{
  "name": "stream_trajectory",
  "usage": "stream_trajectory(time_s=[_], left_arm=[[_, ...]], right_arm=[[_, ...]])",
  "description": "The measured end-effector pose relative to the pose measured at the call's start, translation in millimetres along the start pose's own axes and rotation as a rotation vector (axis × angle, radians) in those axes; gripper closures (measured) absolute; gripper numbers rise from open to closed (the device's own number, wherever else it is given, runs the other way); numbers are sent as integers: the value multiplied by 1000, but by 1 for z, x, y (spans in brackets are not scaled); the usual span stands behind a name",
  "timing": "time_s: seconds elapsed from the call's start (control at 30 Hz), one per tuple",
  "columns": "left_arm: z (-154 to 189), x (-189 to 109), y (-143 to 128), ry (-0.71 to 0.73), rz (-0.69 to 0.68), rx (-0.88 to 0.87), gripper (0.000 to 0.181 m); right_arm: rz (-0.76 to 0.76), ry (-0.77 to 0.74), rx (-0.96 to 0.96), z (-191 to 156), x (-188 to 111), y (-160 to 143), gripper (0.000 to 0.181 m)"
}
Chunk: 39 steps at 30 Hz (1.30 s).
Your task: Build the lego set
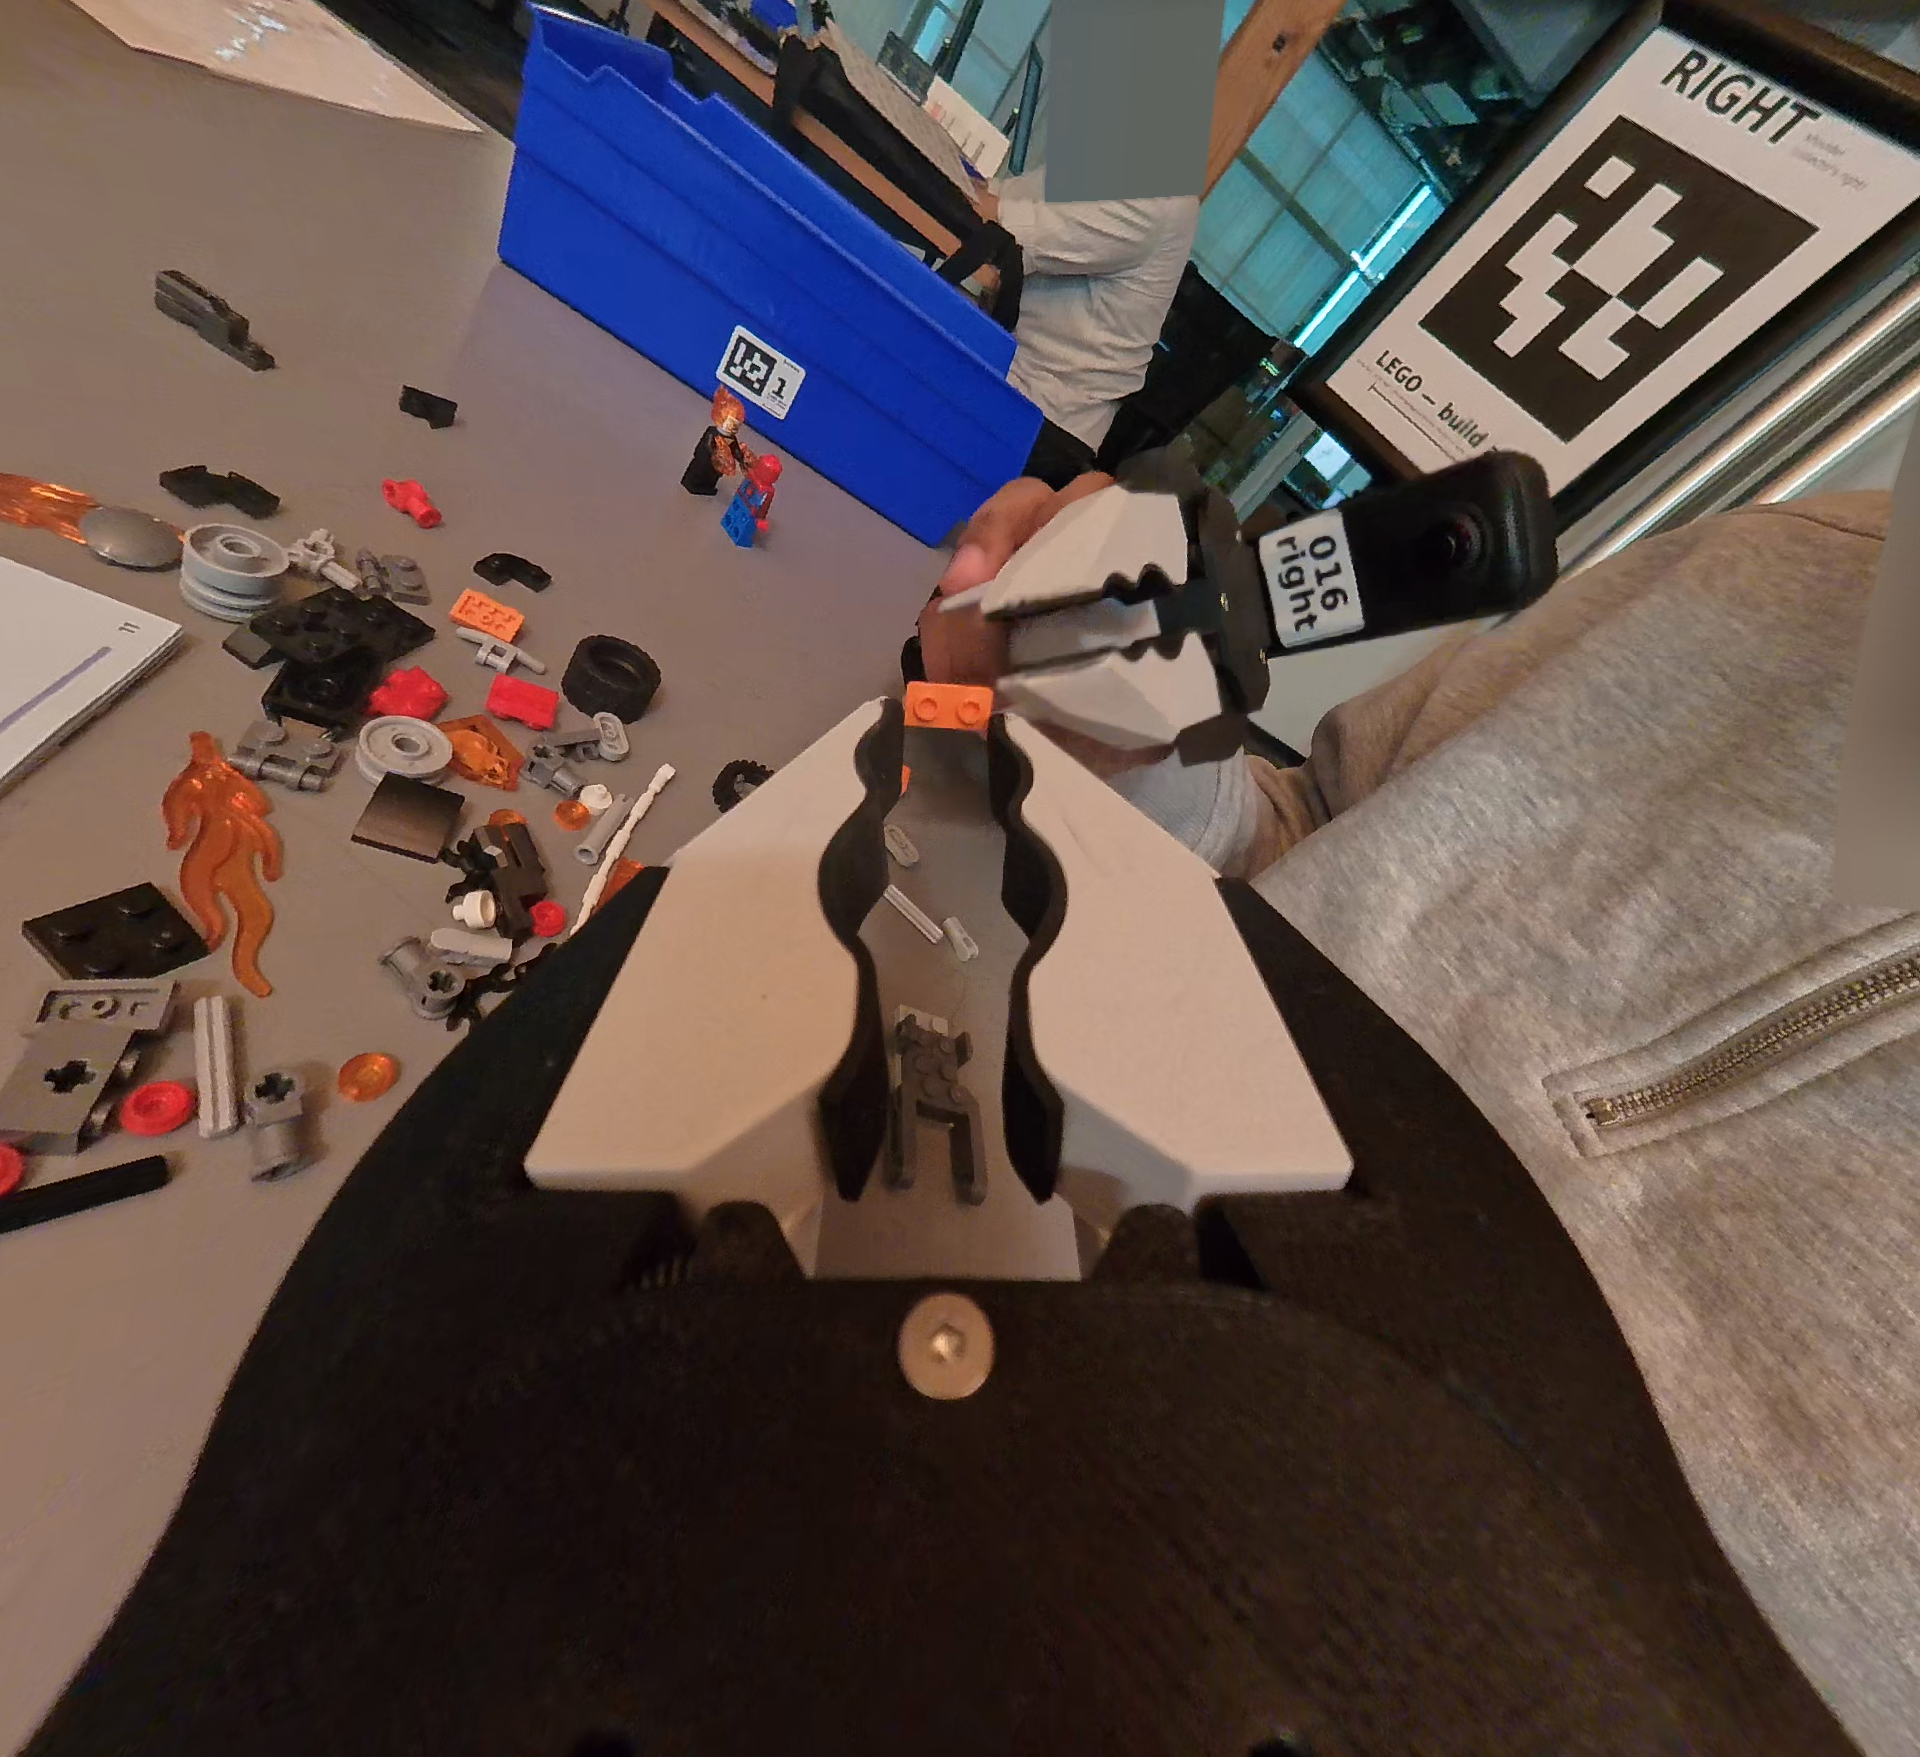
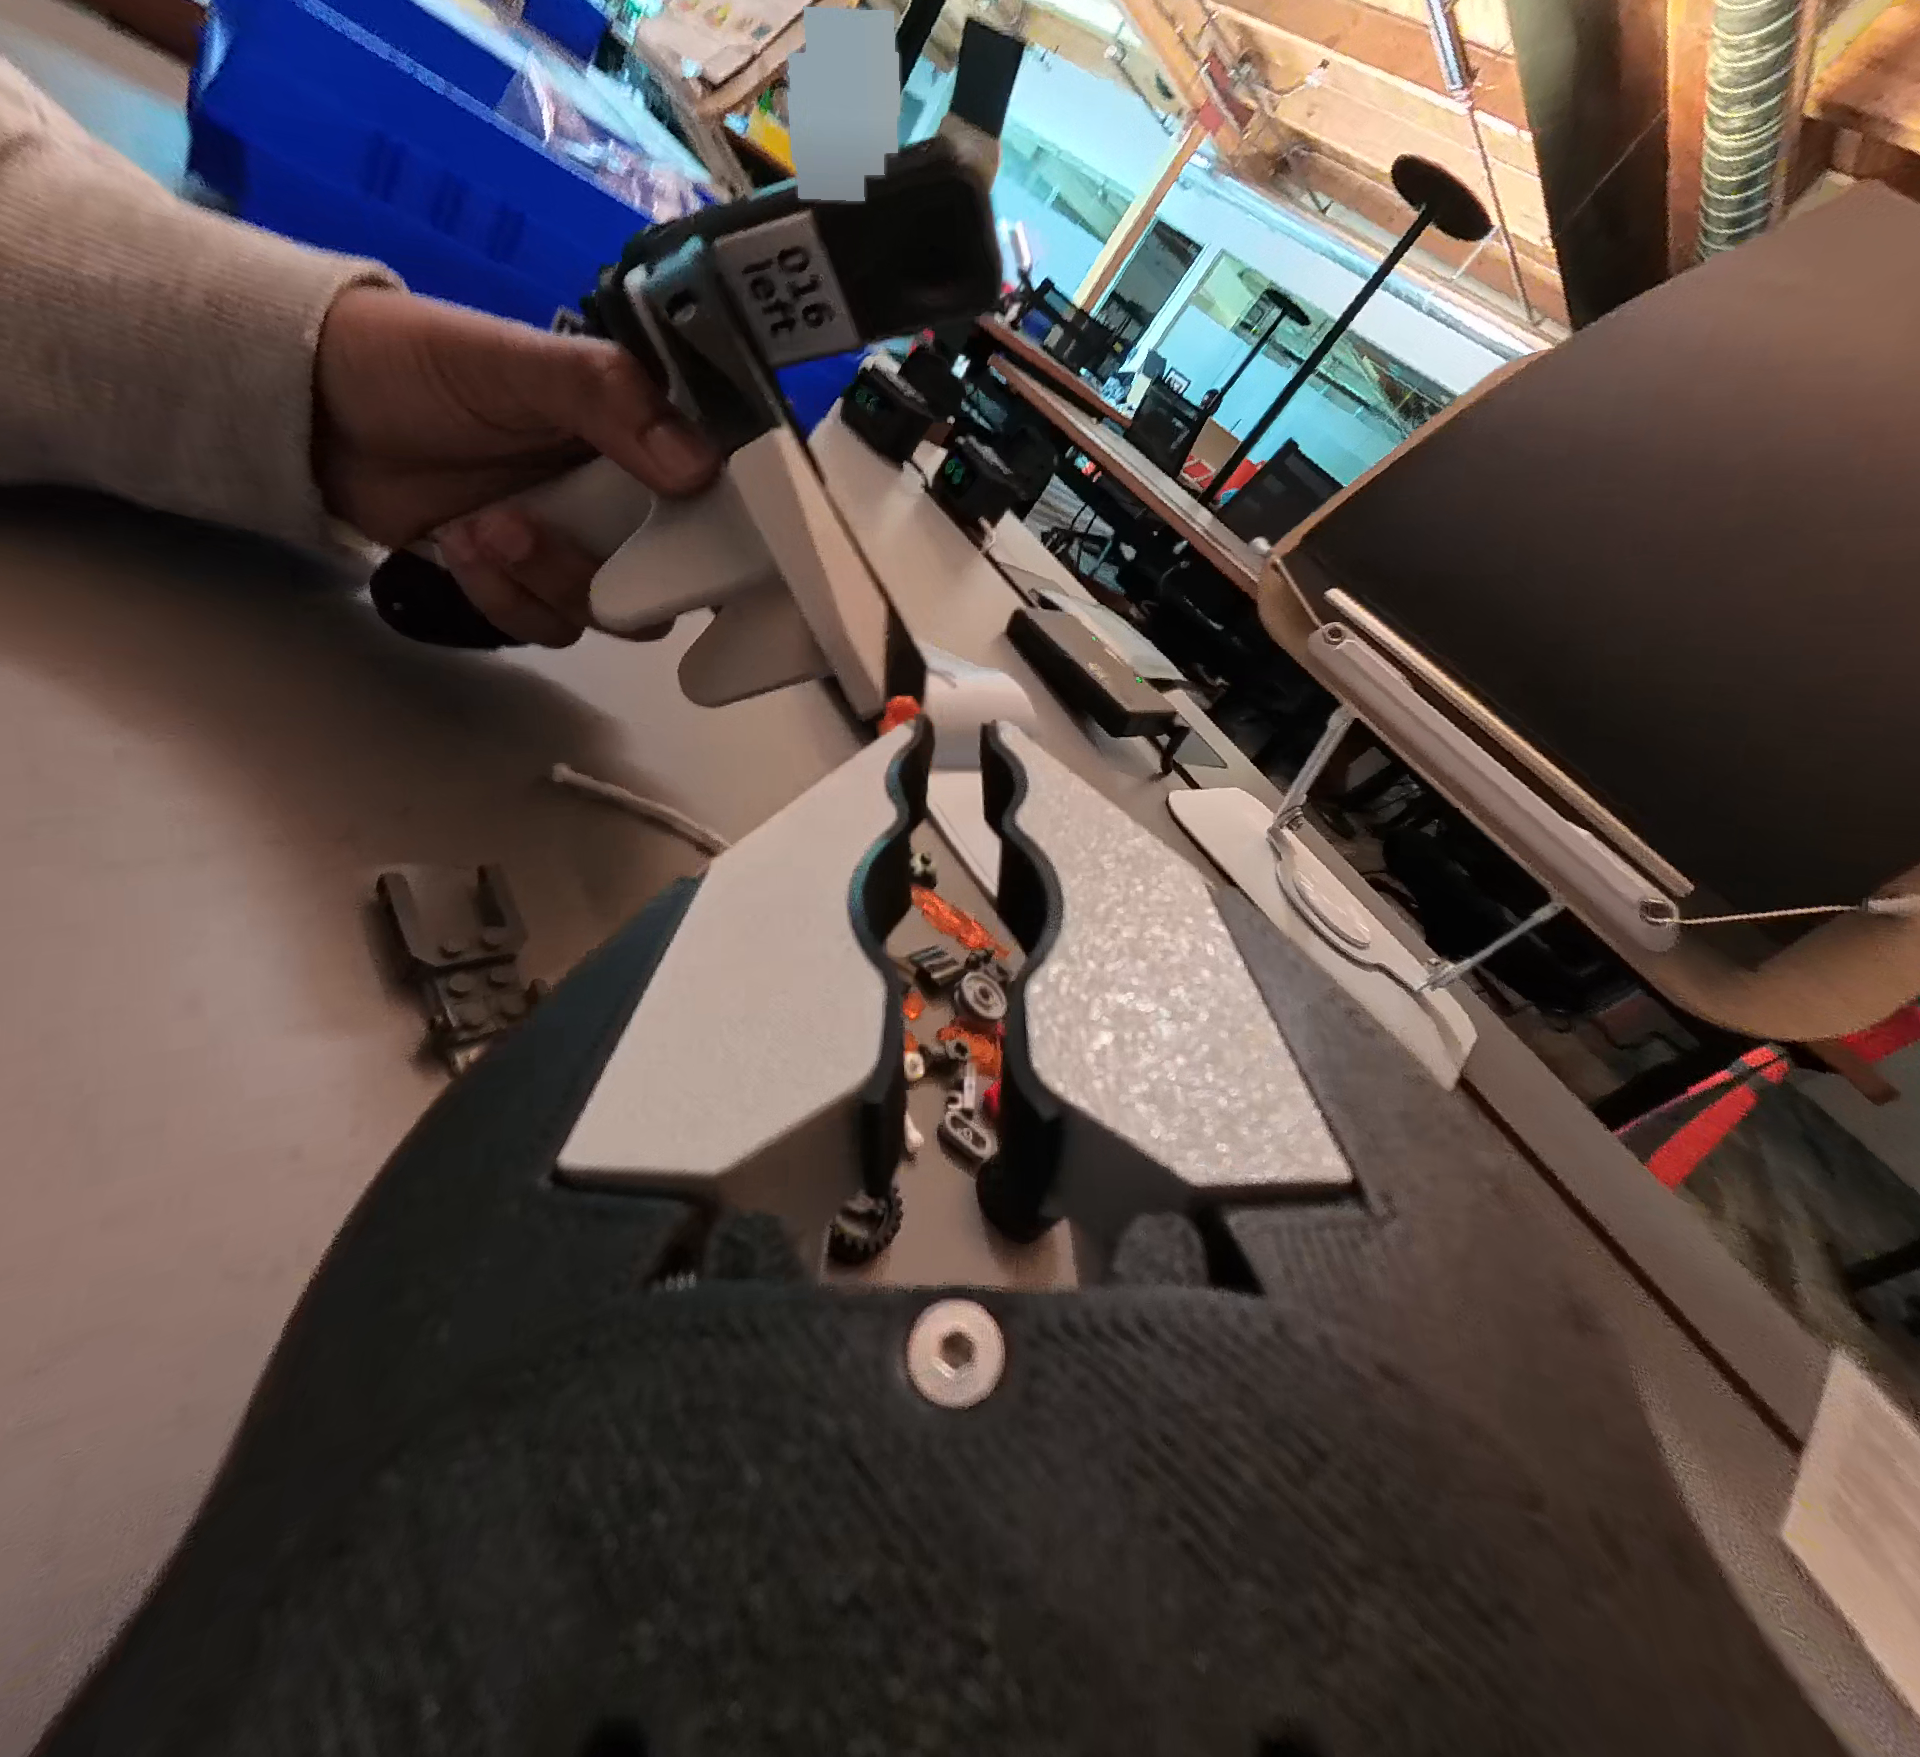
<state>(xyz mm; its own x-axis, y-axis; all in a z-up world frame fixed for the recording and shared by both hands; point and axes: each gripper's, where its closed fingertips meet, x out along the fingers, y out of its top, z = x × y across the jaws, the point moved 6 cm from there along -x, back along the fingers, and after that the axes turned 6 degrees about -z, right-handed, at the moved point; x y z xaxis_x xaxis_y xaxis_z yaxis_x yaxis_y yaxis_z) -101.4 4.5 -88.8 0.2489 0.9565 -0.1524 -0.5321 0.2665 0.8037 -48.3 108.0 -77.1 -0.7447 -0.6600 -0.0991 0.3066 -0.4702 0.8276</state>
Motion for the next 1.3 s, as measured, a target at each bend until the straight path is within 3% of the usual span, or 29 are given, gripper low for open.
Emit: stream_trajectory(time_s=[0.2, 0.43, 0.53, 0.77, 1.03, 1.3], left_arm=[[0, 0, 0, -3, -2, -1, 167], [2, 0, 0, -23, 0, -9, 167], [3, 0, 0, -48, 3, -16, 167], [14, 5, -3, -172, -27, -26, 167], [40, 7, -5, -422, -56, -42, 167], [48, 6, -8, -547, -80, -86, 167]], right_arm=[[75, -26, 136, 15, -9, 2, 177], [226, 166, 513, 33, -23, 4, 181], [208, 246, 626, 35, -20, -3, 172], [119, 362, 566, 13, -8, -3, 166], [292, 601, 780, 16, -20, 9, 163], [262, 689, 679, -2, -20, 14, 164]])
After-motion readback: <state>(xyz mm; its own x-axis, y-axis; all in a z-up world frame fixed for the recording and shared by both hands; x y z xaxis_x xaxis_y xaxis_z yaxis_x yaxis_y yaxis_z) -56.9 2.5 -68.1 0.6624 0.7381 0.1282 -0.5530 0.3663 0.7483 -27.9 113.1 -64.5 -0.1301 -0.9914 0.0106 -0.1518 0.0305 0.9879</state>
